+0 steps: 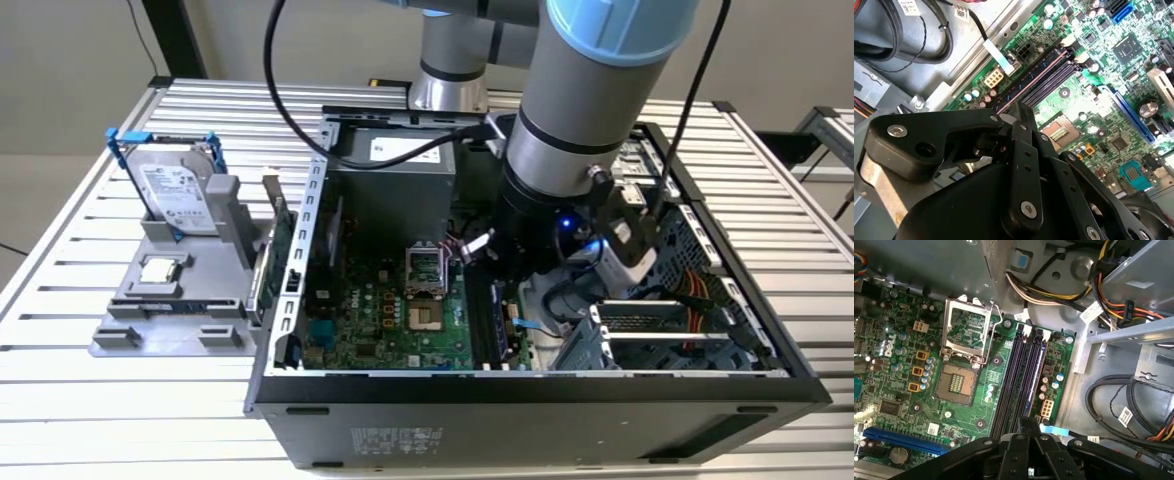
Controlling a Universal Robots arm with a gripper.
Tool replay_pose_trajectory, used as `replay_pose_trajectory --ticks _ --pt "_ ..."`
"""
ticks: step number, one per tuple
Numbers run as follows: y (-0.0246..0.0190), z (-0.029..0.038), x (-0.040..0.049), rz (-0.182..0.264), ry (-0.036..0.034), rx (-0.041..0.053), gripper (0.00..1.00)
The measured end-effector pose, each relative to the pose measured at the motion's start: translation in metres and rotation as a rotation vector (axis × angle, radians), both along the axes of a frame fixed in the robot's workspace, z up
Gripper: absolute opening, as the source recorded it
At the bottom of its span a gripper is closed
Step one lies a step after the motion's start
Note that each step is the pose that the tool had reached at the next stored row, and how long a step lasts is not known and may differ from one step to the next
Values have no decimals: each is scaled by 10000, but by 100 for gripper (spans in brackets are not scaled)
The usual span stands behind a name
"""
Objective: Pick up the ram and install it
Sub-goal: 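Press down the ram until it locks into place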
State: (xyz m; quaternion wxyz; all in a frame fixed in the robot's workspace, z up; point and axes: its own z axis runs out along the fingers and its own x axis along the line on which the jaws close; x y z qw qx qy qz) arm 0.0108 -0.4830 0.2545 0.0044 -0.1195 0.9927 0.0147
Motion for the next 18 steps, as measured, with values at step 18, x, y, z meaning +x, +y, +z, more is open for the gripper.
replay_pose_trajectory --ticks 18 --pt "0 -1 0 1071 0 4 0"
